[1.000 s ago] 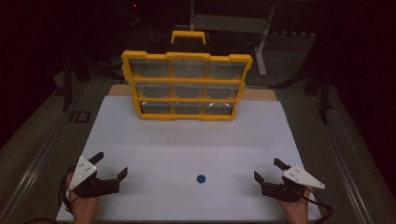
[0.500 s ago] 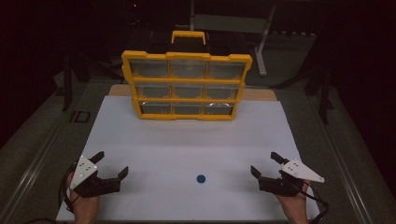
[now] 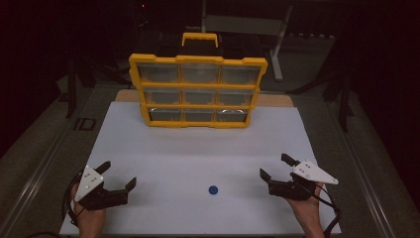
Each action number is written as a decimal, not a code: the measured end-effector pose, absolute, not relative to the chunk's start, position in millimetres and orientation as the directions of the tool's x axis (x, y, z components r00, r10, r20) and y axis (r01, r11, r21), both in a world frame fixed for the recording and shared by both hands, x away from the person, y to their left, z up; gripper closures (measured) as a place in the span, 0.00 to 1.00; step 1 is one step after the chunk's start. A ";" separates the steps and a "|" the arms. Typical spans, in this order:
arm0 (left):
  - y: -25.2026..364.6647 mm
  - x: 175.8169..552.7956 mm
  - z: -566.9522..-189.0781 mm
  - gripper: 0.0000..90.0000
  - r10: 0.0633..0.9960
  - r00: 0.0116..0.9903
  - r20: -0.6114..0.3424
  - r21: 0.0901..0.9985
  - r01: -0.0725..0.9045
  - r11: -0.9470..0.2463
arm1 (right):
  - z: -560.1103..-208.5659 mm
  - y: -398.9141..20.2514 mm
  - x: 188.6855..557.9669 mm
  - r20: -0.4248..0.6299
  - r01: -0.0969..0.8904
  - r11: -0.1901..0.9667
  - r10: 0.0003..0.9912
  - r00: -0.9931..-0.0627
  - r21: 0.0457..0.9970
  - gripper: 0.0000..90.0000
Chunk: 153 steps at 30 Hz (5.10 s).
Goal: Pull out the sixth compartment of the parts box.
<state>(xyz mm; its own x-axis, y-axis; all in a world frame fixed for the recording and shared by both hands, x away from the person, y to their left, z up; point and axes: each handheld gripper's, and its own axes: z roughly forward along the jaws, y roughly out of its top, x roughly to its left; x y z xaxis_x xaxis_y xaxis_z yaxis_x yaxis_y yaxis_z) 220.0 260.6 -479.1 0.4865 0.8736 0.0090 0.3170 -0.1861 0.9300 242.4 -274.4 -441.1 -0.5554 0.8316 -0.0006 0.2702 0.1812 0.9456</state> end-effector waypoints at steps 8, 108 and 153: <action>260.6 219.8 -479.2 0.00 0.873 0.487 0.008 0.930 0.316 -0.185 | -433.6 -268.0 248.6 -0.006 0.263 0.186 0.827 -0.562 0.947 0.10; 259.2 218.0 -479.1 0.00 0.872 0.490 0.005 0.936 0.304 -0.176 | -395.8 -197.8 347.4 -0.087 0.201 0.260 0.788 -0.610 0.944 0.10; 258.1 218.6 -479.8 0.00 0.868 0.497 0.002 0.934 0.309 -0.180 | -390.1 -176.6 395.1 -0.179 0.196 0.347 0.798 -0.575 0.917 0.10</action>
